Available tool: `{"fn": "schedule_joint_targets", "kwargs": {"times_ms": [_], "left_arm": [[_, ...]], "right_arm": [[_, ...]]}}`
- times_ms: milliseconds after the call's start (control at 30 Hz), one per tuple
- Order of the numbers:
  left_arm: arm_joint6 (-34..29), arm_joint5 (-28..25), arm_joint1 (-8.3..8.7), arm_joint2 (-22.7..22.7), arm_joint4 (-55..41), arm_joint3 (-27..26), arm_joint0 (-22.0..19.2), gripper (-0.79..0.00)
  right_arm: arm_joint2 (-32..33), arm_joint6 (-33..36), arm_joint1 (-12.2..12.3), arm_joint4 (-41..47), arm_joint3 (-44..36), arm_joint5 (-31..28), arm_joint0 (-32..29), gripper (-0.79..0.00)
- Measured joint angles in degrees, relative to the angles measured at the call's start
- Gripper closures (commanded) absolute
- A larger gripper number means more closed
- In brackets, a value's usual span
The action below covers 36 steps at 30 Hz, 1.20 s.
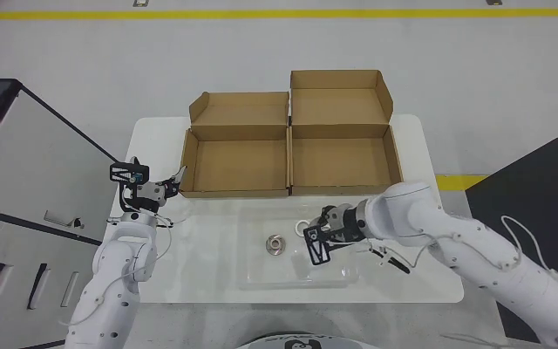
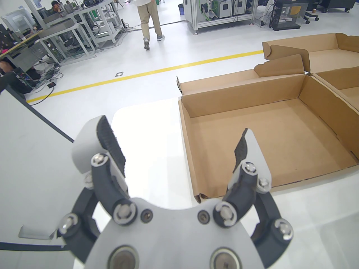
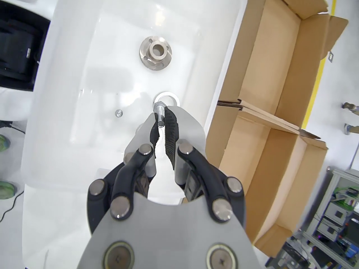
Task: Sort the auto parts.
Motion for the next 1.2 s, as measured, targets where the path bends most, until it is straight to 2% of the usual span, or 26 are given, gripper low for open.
{"fn": "schedule_joint_targets", "kwargs": {"times_ms": [133, 433, 700, 867, 1000, 1200], "left_arm": [[0.0, 0.0, 0.00, 0.0, 0.0, 0.0, 0.0, -0.785], [0.0, 0.0, 0.00, 0.0, 0.0, 0.0, 0.0, -0.785], [0.0, 0.0, 0.00, 0.0, 0.0, 0.0, 0.0, -0.785], [0.0, 0.0, 0.00, 0.0, 0.0, 0.0, 0.0, -0.785], [0.0, 0.0, 0.00, 0.0, 0.0, 0.0, 0.0, -0.785], [0.0, 0.0, 0.00, 0.0, 0.0, 0.0, 0.0, -0.785]], "right_arm": [[4.1, -3.1, 1.1, 1.5, -2.5, 3.9, -3.2, 0.000], [14.3, -15.9, 3.0, -3.5, -6.2, 16.0, -12.6, 0.000], [23.1, -28.6, 3.8, -9.0, -7.4, 30.4, -22.6, 0.000], [27.3, -35.5, 3.8, -8.5, -7.7, 37.6, -27.9, 0.000], [29.7, -39.1, 3.6, -3.5, -7.8, 37.4, -30.1, 0.000], [33.5, -41.8, 3.4, 5.5, -6.3, 30.6, -29.9, 0.000]]}}
